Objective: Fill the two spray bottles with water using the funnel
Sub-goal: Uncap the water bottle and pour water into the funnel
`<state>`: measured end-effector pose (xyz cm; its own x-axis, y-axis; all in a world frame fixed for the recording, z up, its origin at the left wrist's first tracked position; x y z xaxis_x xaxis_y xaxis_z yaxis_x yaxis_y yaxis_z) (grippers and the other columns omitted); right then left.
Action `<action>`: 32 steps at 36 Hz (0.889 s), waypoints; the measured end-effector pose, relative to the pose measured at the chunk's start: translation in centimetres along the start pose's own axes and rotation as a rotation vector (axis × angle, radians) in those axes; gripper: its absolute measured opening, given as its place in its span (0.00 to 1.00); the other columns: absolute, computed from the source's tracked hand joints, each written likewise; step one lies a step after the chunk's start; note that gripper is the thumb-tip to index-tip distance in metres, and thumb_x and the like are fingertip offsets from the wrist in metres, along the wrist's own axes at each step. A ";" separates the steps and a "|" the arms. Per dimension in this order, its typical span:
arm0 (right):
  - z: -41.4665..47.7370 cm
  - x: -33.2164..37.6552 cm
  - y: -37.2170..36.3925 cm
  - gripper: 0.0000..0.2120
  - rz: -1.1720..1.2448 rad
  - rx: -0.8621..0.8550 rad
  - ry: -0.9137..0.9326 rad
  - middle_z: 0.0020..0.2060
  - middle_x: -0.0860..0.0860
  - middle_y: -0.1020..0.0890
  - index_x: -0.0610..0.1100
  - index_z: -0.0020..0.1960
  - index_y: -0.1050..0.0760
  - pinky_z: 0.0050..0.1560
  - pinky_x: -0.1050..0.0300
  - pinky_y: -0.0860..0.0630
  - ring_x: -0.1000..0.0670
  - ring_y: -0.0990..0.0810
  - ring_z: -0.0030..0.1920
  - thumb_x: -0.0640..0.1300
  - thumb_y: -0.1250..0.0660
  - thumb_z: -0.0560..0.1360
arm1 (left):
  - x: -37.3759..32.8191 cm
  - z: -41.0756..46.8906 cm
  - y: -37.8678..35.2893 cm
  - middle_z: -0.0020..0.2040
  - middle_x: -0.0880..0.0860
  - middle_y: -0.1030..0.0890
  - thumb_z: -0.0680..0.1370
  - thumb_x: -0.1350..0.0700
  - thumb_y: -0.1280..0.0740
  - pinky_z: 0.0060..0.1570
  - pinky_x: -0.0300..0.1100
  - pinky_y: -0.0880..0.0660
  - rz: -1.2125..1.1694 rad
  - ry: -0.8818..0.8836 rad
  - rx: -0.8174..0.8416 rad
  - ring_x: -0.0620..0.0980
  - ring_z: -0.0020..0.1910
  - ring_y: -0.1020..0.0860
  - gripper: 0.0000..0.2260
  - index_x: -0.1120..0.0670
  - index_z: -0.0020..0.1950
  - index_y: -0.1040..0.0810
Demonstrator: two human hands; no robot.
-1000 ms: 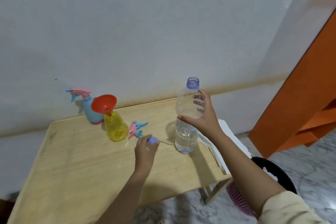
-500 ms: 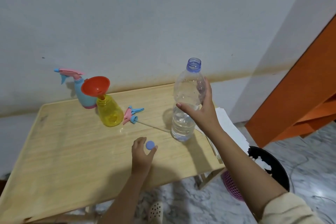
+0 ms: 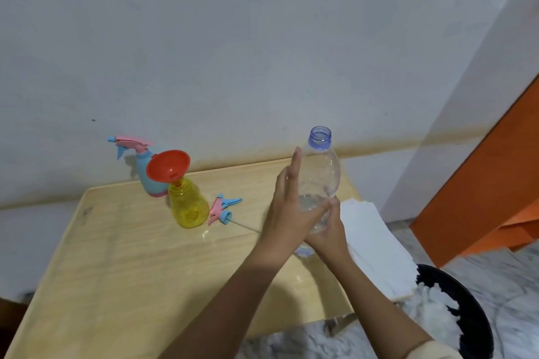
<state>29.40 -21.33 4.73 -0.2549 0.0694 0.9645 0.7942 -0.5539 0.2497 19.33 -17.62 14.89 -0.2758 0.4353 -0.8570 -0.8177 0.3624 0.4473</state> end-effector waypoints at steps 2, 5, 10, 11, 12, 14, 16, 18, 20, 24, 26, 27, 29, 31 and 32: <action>0.3 0.4 -0.2 0.42 -0.029 -0.021 0.023 0.56 0.66 0.27 0.53 0.64 0.39 0.51 0.74 0.30 0.65 0.26 0.58 0.53 0.23 0.55 | 0.4 0.1 0.6 0.64 0.37 0.39 0.71 0.45 0.28 0.52 0.32 0.34 -0.027 -0.003 -0.018 0.31 0.55 0.35 0.45 0.23 0.65 0.63; 0.7 1.1 -0.9 0.42 -0.076 -0.021 0.061 0.57 0.57 0.25 0.51 0.64 0.37 0.51 0.73 0.29 0.61 0.25 0.58 0.52 0.21 0.56 | 1.7 0.3 2.2 0.62 0.39 0.37 0.71 0.45 0.27 0.55 0.35 0.31 -0.076 0.022 -0.051 0.38 0.58 0.30 0.45 0.23 0.67 0.61; 1.2 3.0 -3.4 0.45 -0.213 0.069 0.131 0.55 0.53 0.31 0.51 0.69 0.39 0.49 0.76 0.32 0.68 0.30 0.55 0.48 0.22 0.56 | 5.5 0.7 6.6 0.65 0.52 0.29 0.69 0.48 0.24 0.55 0.36 0.26 -0.326 0.099 -0.217 0.45 0.59 0.24 0.43 0.24 0.68 0.52; 1.3 3.6 -3.9 0.45 -0.253 0.089 0.143 0.54 0.53 0.31 0.52 0.70 0.40 0.48 0.74 0.31 0.66 0.30 0.53 0.49 0.23 0.56 | 6.1 0.7 7.4 0.64 0.53 0.28 0.69 0.50 0.25 0.54 0.35 0.25 -0.371 0.113 -0.250 0.46 0.58 0.23 0.42 0.25 0.68 0.51; 1.4 4.1 -4.4 0.45 -0.300 0.111 0.155 0.53 0.53 0.32 0.54 0.70 0.40 0.48 0.69 0.29 0.63 0.28 0.52 0.50 0.24 0.57 | 6.6 0.6 8.1 0.63 0.54 0.27 0.70 0.52 0.25 0.52 0.34 0.25 -0.410 0.124 -0.279 0.45 0.57 0.22 0.41 0.26 0.68 0.50; 1.7 5.2 -5.1 0.45 -0.411 0.153 0.177 0.52 0.52 0.33 0.57 0.69 0.41 0.46 0.55 0.24 0.52 0.25 0.49 0.50 0.24 0.57 | 7.6 0.5 9.1 0.61 0.54 0.26 0.71 0.52 0.26 0.51 0.34 0.25 -0.475 0.146 -0.327 0.43 0.54 0.21 0.40 0.26 0.66 0.49; 2.1 6.3 -5.7 0.45 -0.531 0.190 0.195 0.50 0.52 0.34 0.57 0.70 0.42 0.44 0.52 0.23 0.47 0.24 0.47 0.51 0.24 0.58 | 8.5 0.5 9.7 0.60 0.54 0.25 0.70 0.51 0.26 0.57 0.45 0.24 -0.543 0.175 -0.359 0.41 0.52 0.20 0.38 0.23 0.65 0.48; 2.6 7.3 -6.0 0.46 -0.636 0.220 0.198 0.50 0.52 0.34 0.57 0.71 0.42 0.44 0.55 0.27 0.47 0.26 0.45 0.51 0.25 0.58 | 9.5 0.4 9.8 0.60 0.56 0.25 0.72 0.52 0.27 0.60 0.54 0.25 -0.646 0.224 -0.377 0.43 0.53 0.19 0.37 0.23 0.65 0.47; 3.0 8.2 -6.4 0.45 -0.749 0.250 0.200 0.50 0.51 0.35 0.57 0.72 0.43 0.47 0.56 0.29 0.48 0.28 0.46 0.52 0.25 0.59 | 10.3 0.4 9.5 0.62 0.59 0.26 0.71 0.52 0.28 0.59 0.52 0.24 -0.762 0.272 -0.389 0.50 0.57 0.20 0.36 0.25 0.66 0.46; 4.0 9.2 -7.0 0.46 -0.918 0.301 0.196 0.49 0.52 0.38 0.58 0.72 0.44 0.49 0.55 0.33 0.48 0.30 0.51 0.53 0.26 0.59 | 11.9 0.4 9.0 0.65 0.60 0.27 0.70 0.48 0.30 0.56 0.48 0.24 -0.872 0.327 -0.406 0.54 0.61 0.22 0.37 0.27 0.68 0.48; 4.4 9.7 -7.1 0.46 -0.975 0.315 0.203 0.49 0.51 0.38 0.58 0.72 0.44 0.49 0.54 0.34 0.47 0.30 0.53 0.53 0.26 0.59 | 12.5 0.5 8.7 0.66 0.61 0.27 0.73 0.50 0.31 0.53 0.46 0.23 -0.904 0.352 -0.426 0.56 0.63 0.24 0.35 0.28 0.69 0.48; 4.5 9.8 -7.2 0.46 -0.998 0.323 0.207 0.50 0.51 0.37 0.58 0.72 0.44 0.50 0.54 0.34 0.46 0.30 0.54 0.52 0.25 0.60 | 12.7 0.5 8.6 0.66 0.61 0.27 0.75 0.52 0.32 0.52 0.45 0.23 -0.922 0.361 -0.438 0.57 0.64 0.25 0.34 0.29 0.70 0.48; 4.8 10.1 -7.2 0.46 -1.041 0.335 0.213 0.54 0.49 0.34 0.58 0.72 0.45 0.51 0.53 0.33 0.46 0.30 0.55 0.52 0.25 0.60 | 12.8 0.5 8.4 0.65 0.60 0.26 0.77 0.53 0.33 0.53 0.46 0.23 -0.952 0.367 -0.451 0.57 0.63 0.24 0.34 0.31 0.72 0.49; 4.9 10.4 -7.2 0.46 -1.071 0.340 0.222 0.55 0.48 0.33 0.58 0.72 0.45 0.52 0.52 0.33 0.46 0.30 0.55 0.52 0.25 0.60 | 12.7 0.5 8.2 0.63 0.55 0.25 0.75 0.51 0.32 0.56 0.50 0.25 -0.991 0.370 -0.455 0.55 0.62 0.23 0.35 0.32 0.72 0.50; 5.0 10.5 -7.2 0.46 -1.081 0.341 0.226 0.55 0.48 0.33 0.58 0.72 0.45 0.52 0.52 0.33 0.46 0.30 0.55 0.52 0.25 0.60 | 12.6 0.5 8.1 0.63 0.52 0.25 0.73 0.49 0.31 0.57 0.52 0.26 -1.010 0.373 -0.455 0.55 0.62 0.23 0.36 0.31 0.72 0.50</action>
<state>23.75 -12.48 13.50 -0.9578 0.2018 0.2045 0.2004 -0.0409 0.9789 9.47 -8.75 7.88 0.5339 -0.1787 -0.8264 -0.8347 0.0442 -0.5489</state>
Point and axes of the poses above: each hand's wrist, its own z-axis towards the middle knuckle, its own y-axis out of the back of the hand, x = y × z, the point moved 10 cm from there along z, towards the middle knuckle
